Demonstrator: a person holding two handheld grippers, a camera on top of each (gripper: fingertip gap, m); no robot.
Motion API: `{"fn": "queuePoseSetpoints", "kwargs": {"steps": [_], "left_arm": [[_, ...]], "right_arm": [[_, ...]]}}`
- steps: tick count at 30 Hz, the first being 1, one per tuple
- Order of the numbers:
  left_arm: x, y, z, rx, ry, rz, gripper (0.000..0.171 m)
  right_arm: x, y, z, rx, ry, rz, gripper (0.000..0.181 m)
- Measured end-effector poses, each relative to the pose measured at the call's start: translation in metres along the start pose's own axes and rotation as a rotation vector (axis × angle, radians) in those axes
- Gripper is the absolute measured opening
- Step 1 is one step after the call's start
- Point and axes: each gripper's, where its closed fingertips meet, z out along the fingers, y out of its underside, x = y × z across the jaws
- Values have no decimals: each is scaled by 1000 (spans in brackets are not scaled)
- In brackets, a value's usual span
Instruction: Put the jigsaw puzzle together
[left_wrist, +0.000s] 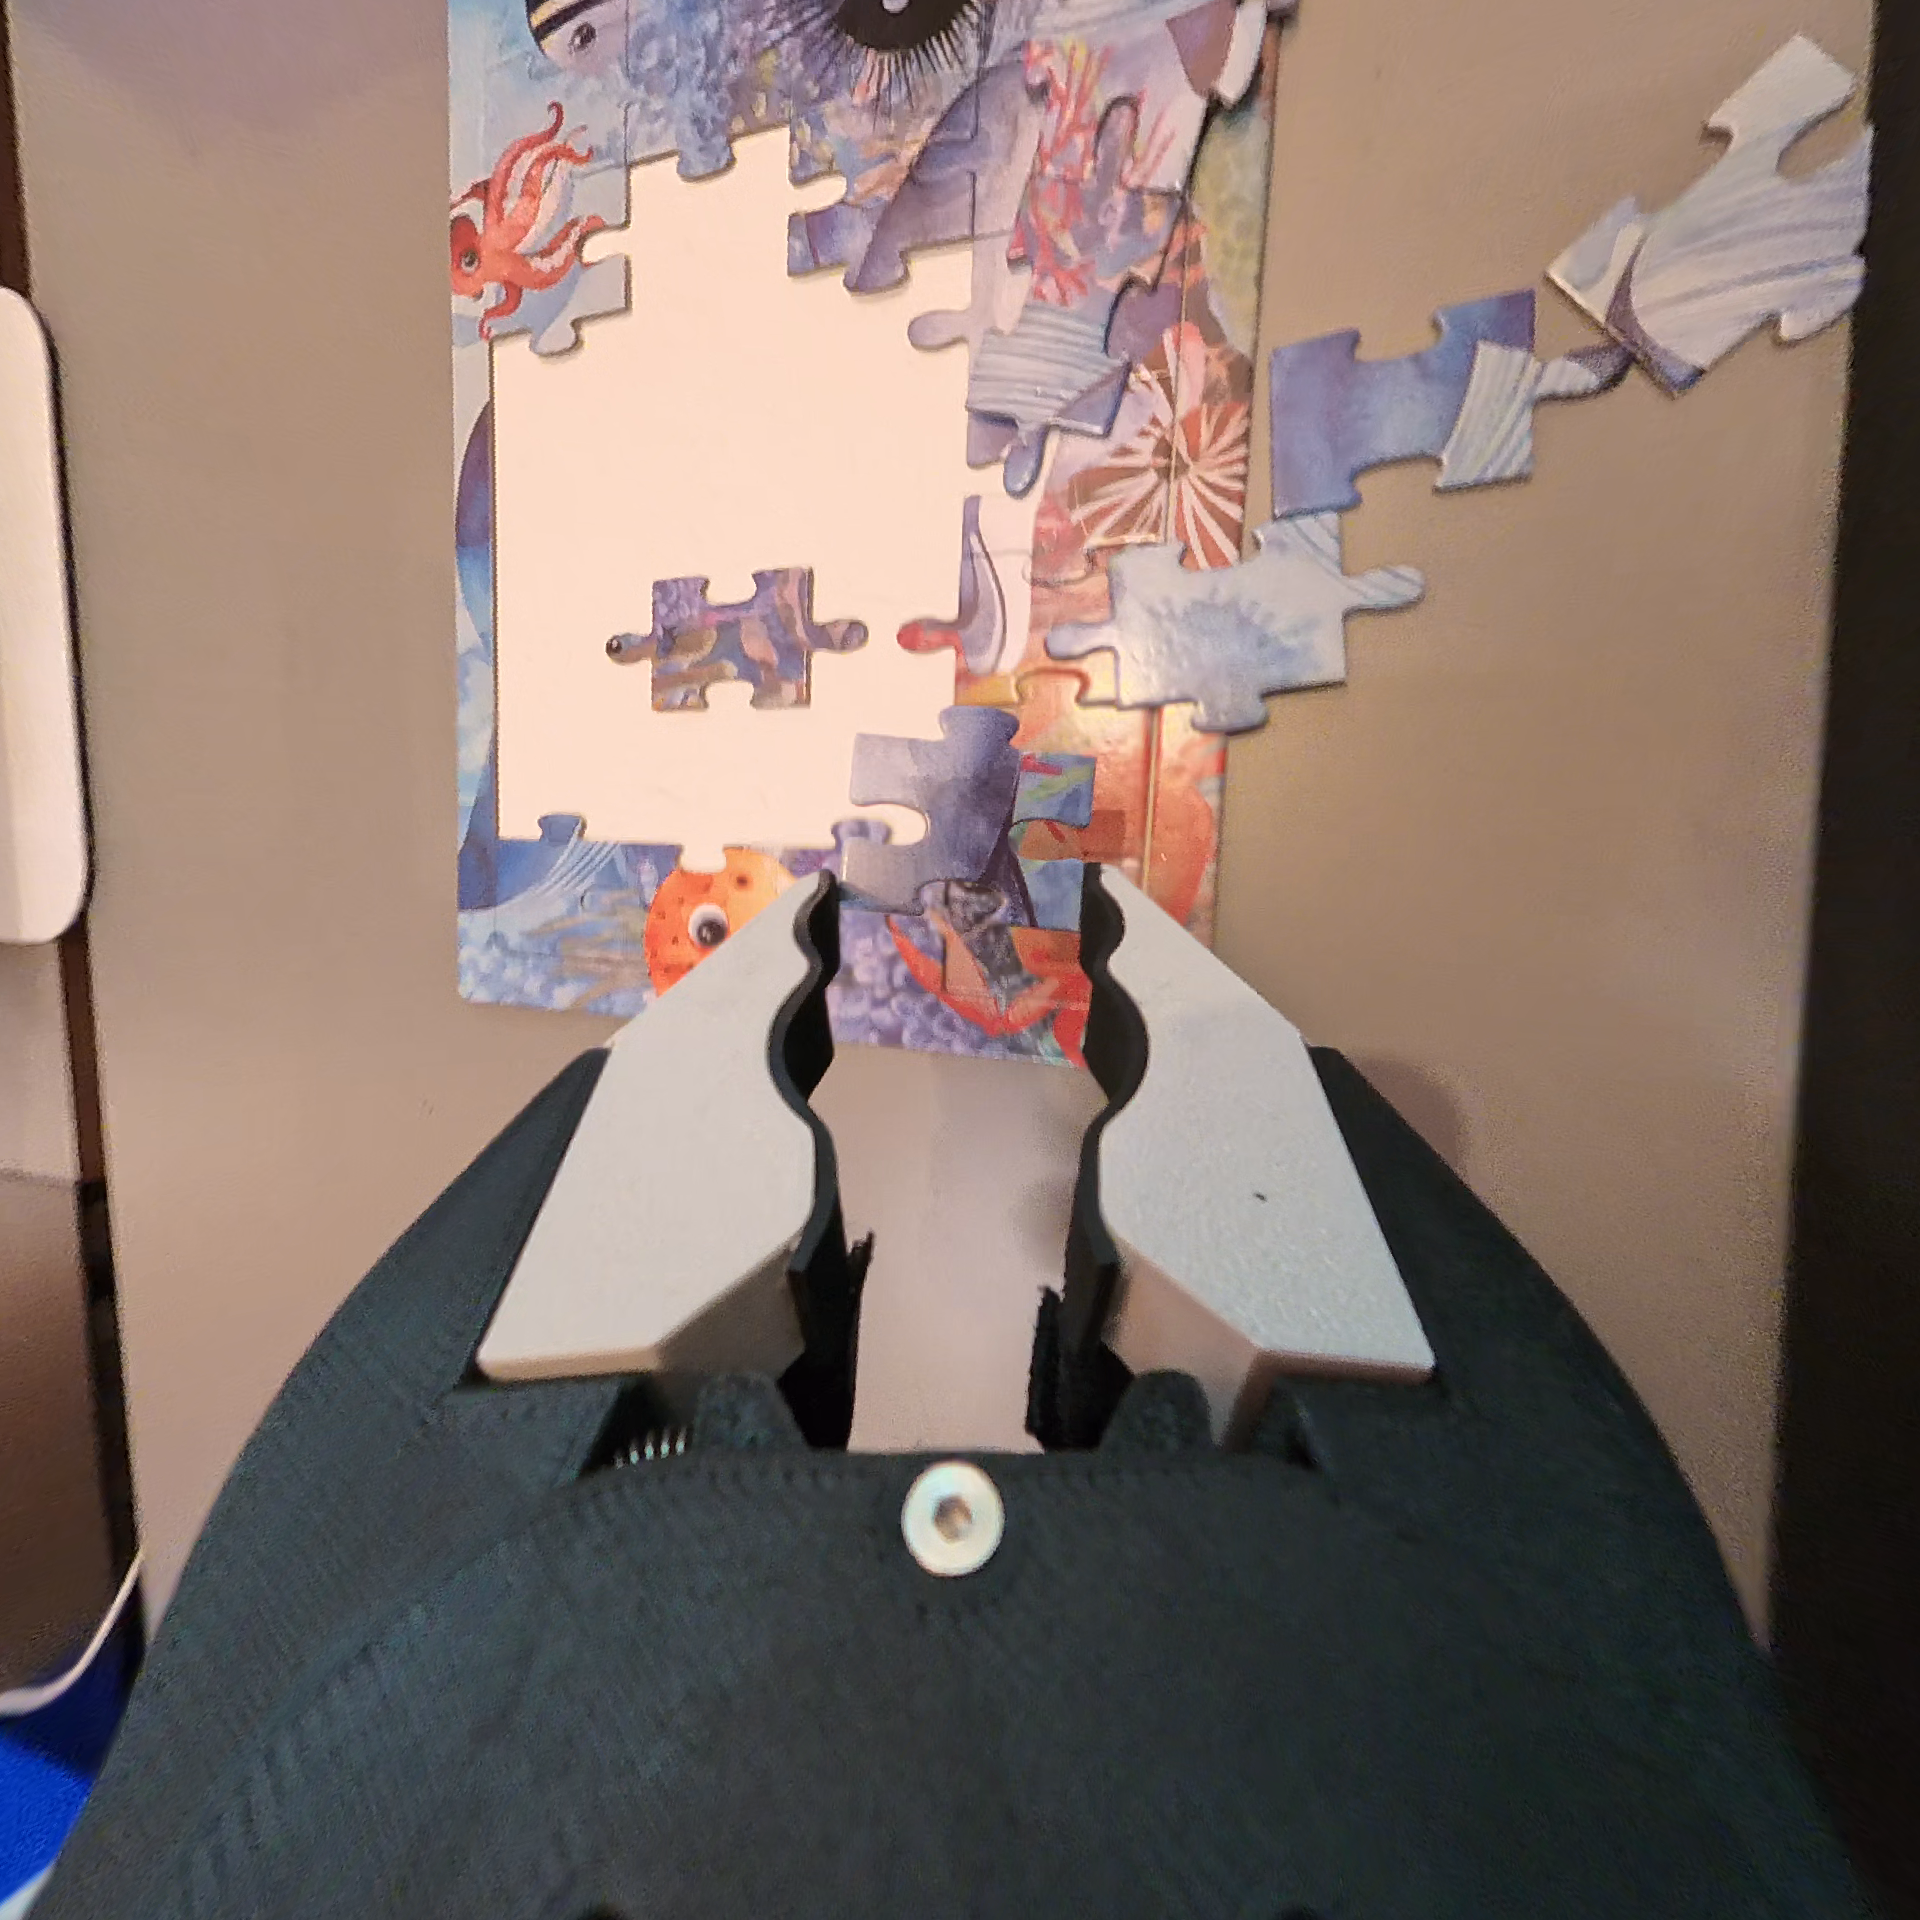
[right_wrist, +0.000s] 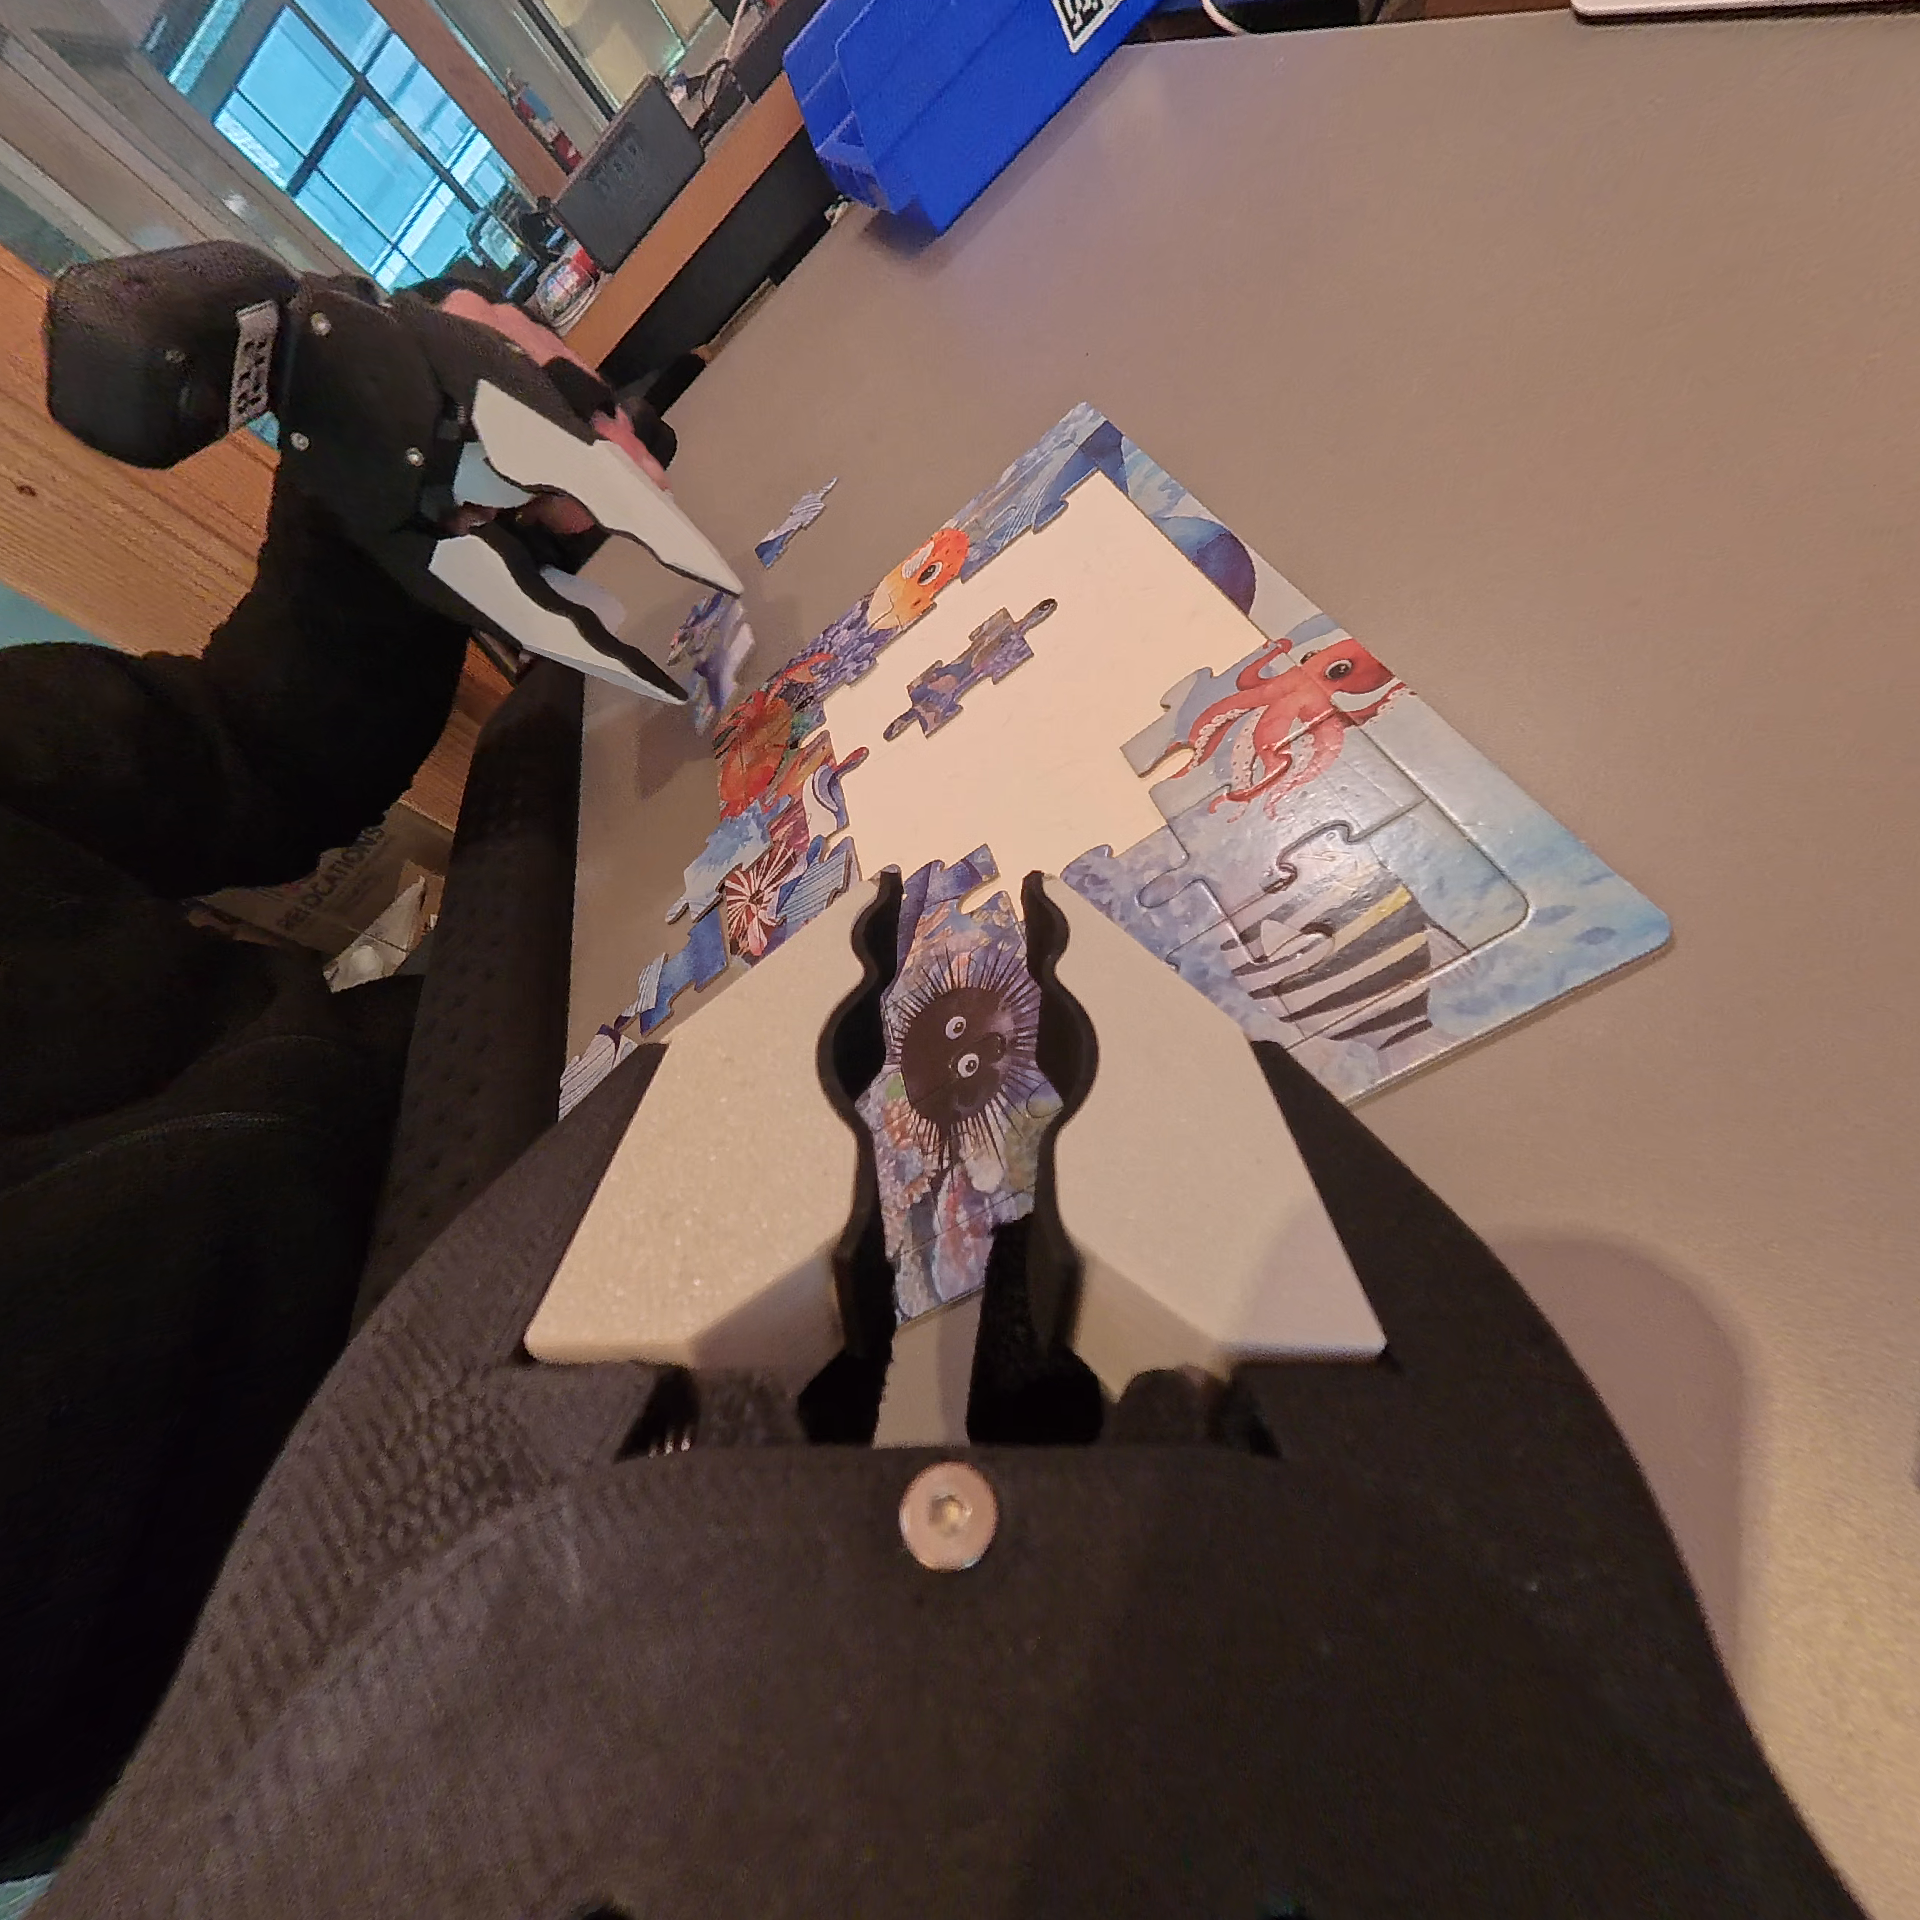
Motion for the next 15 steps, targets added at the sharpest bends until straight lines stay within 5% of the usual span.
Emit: {"fn": "queuePoseSetpoints", "kwargs": {"steps": [15], "left_arm": [[-22, 6, 46, 56, 157, -74, 45]], "right_arm": [[2, 1, -2, -2, 1, 7, 23]]}}
